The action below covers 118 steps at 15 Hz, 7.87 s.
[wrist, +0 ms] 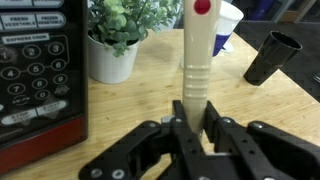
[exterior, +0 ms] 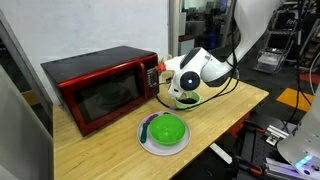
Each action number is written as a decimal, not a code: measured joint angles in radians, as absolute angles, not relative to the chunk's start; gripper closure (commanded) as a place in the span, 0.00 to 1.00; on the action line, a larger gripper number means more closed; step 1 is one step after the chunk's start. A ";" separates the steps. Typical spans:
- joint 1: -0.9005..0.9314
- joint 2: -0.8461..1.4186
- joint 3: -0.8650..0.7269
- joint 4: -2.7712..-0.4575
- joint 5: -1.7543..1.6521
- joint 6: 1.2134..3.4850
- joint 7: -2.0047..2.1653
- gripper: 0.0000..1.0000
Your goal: Use the spoon to transfer beans from the light-green bowl to the dark green bowl
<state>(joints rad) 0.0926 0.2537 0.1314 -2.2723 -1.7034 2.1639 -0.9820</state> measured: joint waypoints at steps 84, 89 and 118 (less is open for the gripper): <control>0.016 0.068 0.017 -2.361 -1.691 2.915 -0.984 0.94; 0.056 0.068 0.053 -2.365 -1.550 2.912 -1.009 0.94; 0.134 0.074 0.127 -2.331 -1.330 2.706 -0.763 0.94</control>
